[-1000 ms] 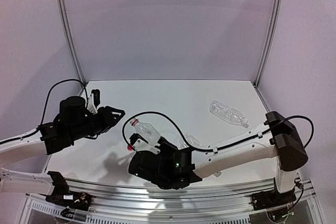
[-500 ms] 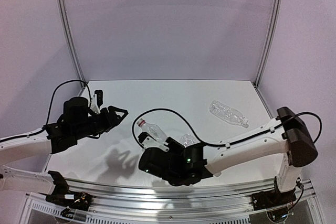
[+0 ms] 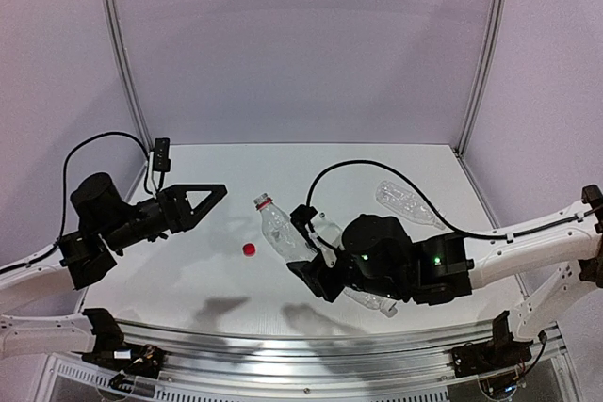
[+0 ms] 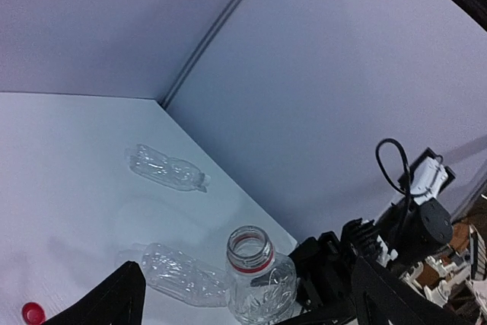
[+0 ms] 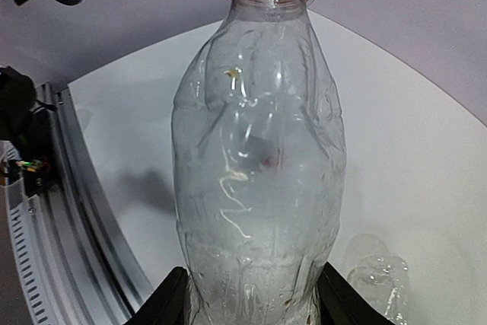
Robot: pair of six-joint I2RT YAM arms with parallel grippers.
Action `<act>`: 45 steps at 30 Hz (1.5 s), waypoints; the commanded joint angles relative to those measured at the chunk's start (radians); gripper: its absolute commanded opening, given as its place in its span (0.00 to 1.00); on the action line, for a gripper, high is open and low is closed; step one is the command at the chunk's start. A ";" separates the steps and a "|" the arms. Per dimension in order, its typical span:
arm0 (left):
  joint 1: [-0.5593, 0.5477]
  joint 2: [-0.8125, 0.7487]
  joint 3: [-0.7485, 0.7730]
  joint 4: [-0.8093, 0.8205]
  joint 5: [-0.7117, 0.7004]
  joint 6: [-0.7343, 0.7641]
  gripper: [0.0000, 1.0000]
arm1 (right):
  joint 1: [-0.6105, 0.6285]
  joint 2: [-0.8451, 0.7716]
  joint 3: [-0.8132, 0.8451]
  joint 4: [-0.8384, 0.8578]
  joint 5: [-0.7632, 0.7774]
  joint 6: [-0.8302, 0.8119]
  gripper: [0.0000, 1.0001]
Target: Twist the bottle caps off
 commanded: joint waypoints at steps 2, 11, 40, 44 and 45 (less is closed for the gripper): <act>-0.078 0.029 0.026 0.048 0.089 0.078 0.93 | 0.001 -0.082 -0.059 0.142 -0.240 -0.007 0.00; -0.203 0.117 0.088 0.045 0.041 0.126 0.83 | 0.002 -0.092 -0.072 0.171 -0.330 -0.013 0.00; -0.235 0.026 0.136 -0.286 -0.446 0.258 0.26 | 0.001 -0.059 -0.015 0.047 -0.029 0.033 0.84; -0.217 0.014 0.140 -0.340 -0.527 0.263 0.27 | 0.000 -0.046 -0.004 0.030 0.010 0.045 0.94; -0.210 0.011 0.139 -0.346 -0.533 0.262 0.27 | 0.000 -0.046 -0.003 0.029 0.015 0.046 0.95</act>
